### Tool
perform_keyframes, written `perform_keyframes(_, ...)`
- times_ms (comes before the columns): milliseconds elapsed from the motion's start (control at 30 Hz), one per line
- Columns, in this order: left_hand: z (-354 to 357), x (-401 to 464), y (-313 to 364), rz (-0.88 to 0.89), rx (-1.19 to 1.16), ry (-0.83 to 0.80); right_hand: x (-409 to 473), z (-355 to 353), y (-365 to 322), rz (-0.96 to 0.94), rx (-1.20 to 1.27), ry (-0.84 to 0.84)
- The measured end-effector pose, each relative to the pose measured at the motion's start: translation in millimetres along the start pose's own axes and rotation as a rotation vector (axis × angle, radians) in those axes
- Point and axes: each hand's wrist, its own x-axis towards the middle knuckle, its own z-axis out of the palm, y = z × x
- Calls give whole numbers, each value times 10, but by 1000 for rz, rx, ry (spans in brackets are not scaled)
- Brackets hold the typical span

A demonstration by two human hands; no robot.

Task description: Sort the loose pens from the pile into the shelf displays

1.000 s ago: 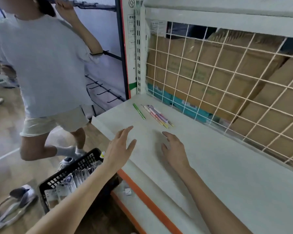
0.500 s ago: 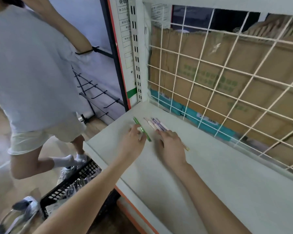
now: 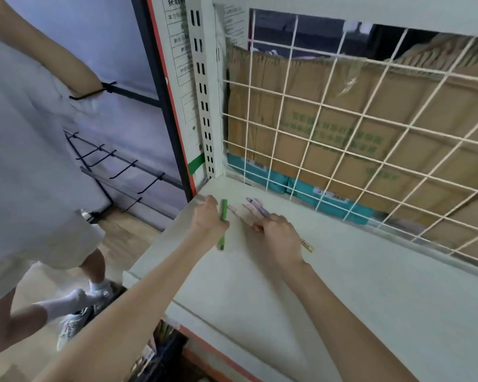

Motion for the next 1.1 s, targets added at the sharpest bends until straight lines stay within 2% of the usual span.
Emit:
perform_keyframes(133, -115, 95, -151, 11, -161, -116, 15, 21, -76, 127, 44, -9)
perform_keyframes(267, -248, 98, -291, -65, -582, -347, -61, -65, -121, 269, 352, 64)
perform_keyframes(467, -400, -15, -263, 90, -688, -571, -302, -183, -119, 486, 724, 247)
perform_keyframes(567, -427, -150, -111, 223, -739, -694, -518, -276, -153, 549, 1058, 318)
perform_keyframes(633, -422, -273, 25, 318, -733, -727, -686, -354, -163, 582, 1178, 369)
perform_keyframes(800, -288, -582, 292, 519, -679, -807, -1168, -509, -85, 652, 1303, 520)
perform_keyframes(1000, 4, -1028, 688, 580, -725, -935, -1850, -692, 37, 758, 1286, 790)
perform_keyframes(1100, 169, -1310, 896, 632, -735, -992, -2168, -795, 100, 774, 1238, 862)
